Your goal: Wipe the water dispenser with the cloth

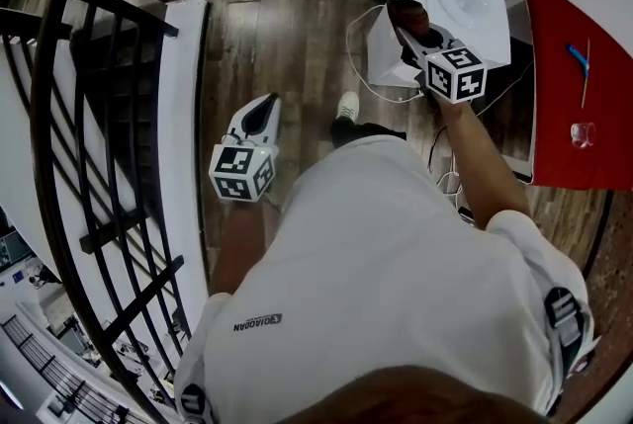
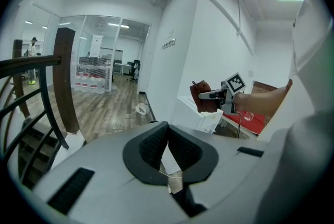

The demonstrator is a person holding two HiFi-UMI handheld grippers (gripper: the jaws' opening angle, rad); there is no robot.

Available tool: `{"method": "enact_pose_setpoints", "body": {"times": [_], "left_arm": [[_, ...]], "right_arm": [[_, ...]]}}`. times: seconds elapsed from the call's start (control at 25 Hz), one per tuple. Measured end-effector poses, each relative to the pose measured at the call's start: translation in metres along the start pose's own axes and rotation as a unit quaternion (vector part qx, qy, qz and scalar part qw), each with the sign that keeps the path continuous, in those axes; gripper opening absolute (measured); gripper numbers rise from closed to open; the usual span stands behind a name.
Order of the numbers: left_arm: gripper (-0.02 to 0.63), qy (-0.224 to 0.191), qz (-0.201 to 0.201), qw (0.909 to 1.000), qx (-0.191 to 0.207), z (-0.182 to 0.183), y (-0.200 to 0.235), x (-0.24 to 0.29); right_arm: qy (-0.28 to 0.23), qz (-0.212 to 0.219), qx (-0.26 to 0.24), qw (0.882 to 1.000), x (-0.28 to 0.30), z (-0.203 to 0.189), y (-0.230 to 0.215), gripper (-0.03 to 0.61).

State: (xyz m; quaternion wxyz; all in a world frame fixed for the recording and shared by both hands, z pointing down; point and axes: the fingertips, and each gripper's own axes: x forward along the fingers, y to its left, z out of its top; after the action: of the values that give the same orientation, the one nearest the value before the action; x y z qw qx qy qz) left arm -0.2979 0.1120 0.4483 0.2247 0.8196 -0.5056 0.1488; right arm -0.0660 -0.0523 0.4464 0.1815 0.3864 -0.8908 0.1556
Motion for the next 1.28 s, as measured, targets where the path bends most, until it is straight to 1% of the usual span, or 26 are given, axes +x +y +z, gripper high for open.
{"method": "enact_pose_setpoints", "body": {"times": [0.12,0.24,0.32,0.44,0.52,0.56,0.64,0.72,0.76,0.8,0.84,0.88,0.96,1.04,1.08,1.16,1.24,1.28], "left_arm": [[-0.008,0.002,-0.004,0.9998,0.018,0.025,0.016,0.026],[-0.008,-0.009,-0.007,0.9995,0.028,0.058,0.025,0.054],[-0.008,-0.019,-0.009,0.9992,0.034,0.08,0.027,0.073],[-0.008,-0.021,-0.019,0.9989,0.038,0.1,0.029,0.101],[-0.008,-0.012,-0.027,0.9986,0.044,0.104,0.031,0.118],[-0.008,-0.007,-0.03,0.9984,0.047,0.105,0.031,0.126],[-0.008,-0.002,-0.035,0.998,0.052,0.111,0.032,0.141],[-0.008,-0.002,-0.042,0.9976,0.054,0.118,0.03,0.153],[-0.008,-0.003,-0.047,0.9973,0.057,0.122,0.029,0.158],[-0.008,-0.002,-0.051,0.9969,0.06,0.125,0.027,0.162],[-0.008,0.0,-0.056,0.9965,0.063,0.127,0.026,0.165],[-0.008,0.002,-0.059,0.9961,0.066,0.128,0.027,0.168],[-0.008,0.008,-0.064,0.9956,0.068,0.129,0.031,0.174],[-0.008,0.015,-0.069,0.9953,0.066,0.126,0.036,0.18],[-0.008,0.018,-0.072,0.9951,0.064,0.124,0.039,0.183],[-0.008,0.022,-0.084,0.9943,0.062,0.124,0.044,0.191],[-0.008,0.027,-0.102,0.9923,0.065,0.127,0.048,0.201],[-0.008,0.03,-0.113,0.9906,0.07,0.13,0.049,0.208]], "right_arm": [[-0.013,-0.014,0.004,1.0,0.019,0.017,-0.029,0.064],[-0.008,-0.036,-0.018,0.999,0.035,0.031,-0.067,0.064],[-0.005,-0.048,-0.023,0.999,0.048,0.039,-0.096,0.064],[-0.007,-0.068,0.002,0.998,0.067,0.049,-0.14,0.064],[-0.01,-0.087,0.016,0.996,0.079,0.057,-0.168,0.064],[-0.009,-0.097,0.016,0.995,0.084,0.062,-0.181,0.064],[0.003,-0.117,-0.01,0.993,0.094,0.071,-0.203,0.064],[0.033,-0.126,-0.064,0.989,0.107,0.074,-0.218,0.064],[0.052,-0.125,-0.098,0.986,0.114,0.072,-0.221,0.064],[0.072,-0.119,-0.135,0.981,0.12,0.069,-0.222,0.064],[0.093,-0.111,-0.177,0.973,0.126,0.066,-0.22,0.064],[0.113,-0.103,-0.222,0.963,0.131,0.062,-0.216,0.064],[0.15,-0.091,-0.309,0.935,0.138,0.053,-0.209,0.064],[0.179,-0.089,-0.378,0.904,0.14,0.043,-0.203,0.064],[0.189,-0.089,-0.402,0.891,0.14,0.037,-0.2,0.064],[0.206,-0.09,-0.437,0.871,0.138,0.028,-0.193,0.064],[0.223,-0.093,-0.46,0.854,0.135,0.02,-0.187,0.064],[0.23,-0.094,-0.467,0.849,0.132,0.016,-0.185,0.064]]}}
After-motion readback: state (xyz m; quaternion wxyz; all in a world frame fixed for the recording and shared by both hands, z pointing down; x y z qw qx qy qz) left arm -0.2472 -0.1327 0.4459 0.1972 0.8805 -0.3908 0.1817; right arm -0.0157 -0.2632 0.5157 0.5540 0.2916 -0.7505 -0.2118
